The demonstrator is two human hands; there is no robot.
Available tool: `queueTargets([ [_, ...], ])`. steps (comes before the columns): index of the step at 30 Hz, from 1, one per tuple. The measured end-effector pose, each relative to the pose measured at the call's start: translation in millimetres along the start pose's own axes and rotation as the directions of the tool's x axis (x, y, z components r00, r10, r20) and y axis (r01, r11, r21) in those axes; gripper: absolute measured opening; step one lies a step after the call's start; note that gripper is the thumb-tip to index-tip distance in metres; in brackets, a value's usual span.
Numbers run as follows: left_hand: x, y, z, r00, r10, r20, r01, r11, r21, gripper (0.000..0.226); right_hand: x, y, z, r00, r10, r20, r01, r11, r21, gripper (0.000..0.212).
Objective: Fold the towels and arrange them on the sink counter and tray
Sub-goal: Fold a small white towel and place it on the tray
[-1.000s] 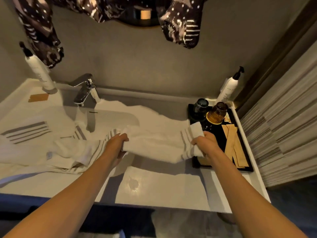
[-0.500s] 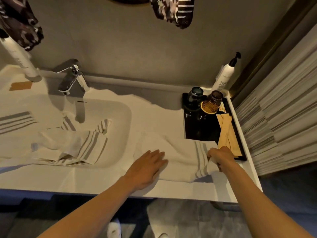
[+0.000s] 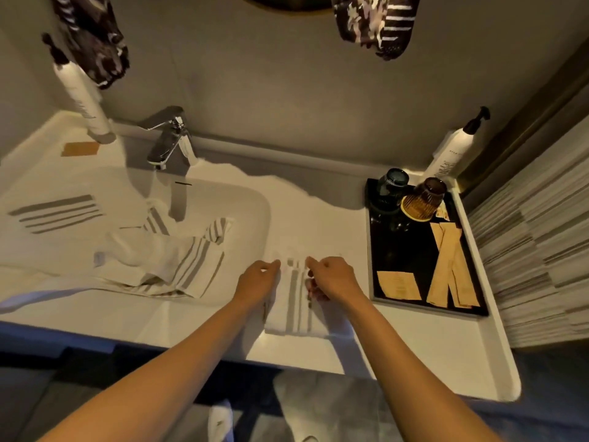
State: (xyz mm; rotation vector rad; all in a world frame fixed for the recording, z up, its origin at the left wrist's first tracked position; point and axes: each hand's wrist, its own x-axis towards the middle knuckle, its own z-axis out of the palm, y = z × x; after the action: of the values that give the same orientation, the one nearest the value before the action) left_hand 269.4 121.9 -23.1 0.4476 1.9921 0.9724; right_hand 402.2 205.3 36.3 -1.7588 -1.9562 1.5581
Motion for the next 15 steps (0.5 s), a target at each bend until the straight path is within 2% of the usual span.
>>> queueTargets([
  [1, -4, -6, -4, 0.989, 0.134, -0.066, -0.125, 0.985, 0.116, 0.039, 3, 14, -2, 0.984, -0.091, -0.154, 0.082, 0.995, -0.064, 0.041],
  [2, -8, -13, -4, 0.941, 0.313, -0.124, -0.275, 0.927, 0.257, 0.033, 6, 28, -3, 0.940, -0.186, -0.287, 0.146, 0.977, -0.155, 0.035],
  [3, -13, -18, -2, 0.847, 0.514, -0.137, -0.431, 0.815, 0.388, 0.034, 7, 40, -3, 0.882, -0.304, -0.361, 0.217, 0.940, -0.263, 0.030],
  [4, -17, -22, 1, 0.748, 0.660, -0.067, -0.550, 0.674, 0.494, 0.036, 8, 53, 1, 0.827, -0.436, -0.355, 0.294, 0.874, -0.388, 0.031],
  [5, -17, -28, 7, 0.674, 0.735, 0.081, -0.631, 0.514, 0.581, 0.040, 10, 65, 8, 0.797, -0.536, -0.279, 0.356, 0.789, -0.501, 0.036],
  [6, -14, -38, 15, 0.656, 0.716, 0.239, -0.670, 0.406, 0.621, 0.047, 12, 78, 17, 0.793, -0.584, -0.174, 0.391, 0.707, -0.589, 0.043],
  [7, -12, -48, 23, 0.669, 0.647, 0.366, -0.684, 0.343, 0.645, 0.052, 14, 91, 25, 0.812, -0.579, -0.070, 0.396, 0.635, -0.663, 0.049],
  [9, -4, -67, 31, 0.671, 0.589, 0.451, -0.680, 0.245, 0.691, 0.057, 14, 110, 36, 0.874, -0.482, 0.053, 0.345, 0.542, -0.767, 0.057],
  [12, 5, -77, 31, 0.650, 0.607, 0.457, -0.670, 0.172, 0.722, 0.060, 17, 123, 39, 0.885, -0.463, 0.046, 0.313, 0.519, -0.796, 0.060],
  [13, 8, -76, 30, 0.661, 0.584, 0.470, -0.669, 0.177, 0.721, 0.060, 18, 121, 39, 0.887, -0.457, 0.060, 0.325, 0.527, -0.785, 0.060],
  [15, 10, -69, 28, 0.688, 0.510, 0.516, -0.679, 0.201, 0.706, 0.059, 19, 112, 36, 0.904, -0.423, 0.058, 0.335, 0.618, -0.711, 0.061],
])
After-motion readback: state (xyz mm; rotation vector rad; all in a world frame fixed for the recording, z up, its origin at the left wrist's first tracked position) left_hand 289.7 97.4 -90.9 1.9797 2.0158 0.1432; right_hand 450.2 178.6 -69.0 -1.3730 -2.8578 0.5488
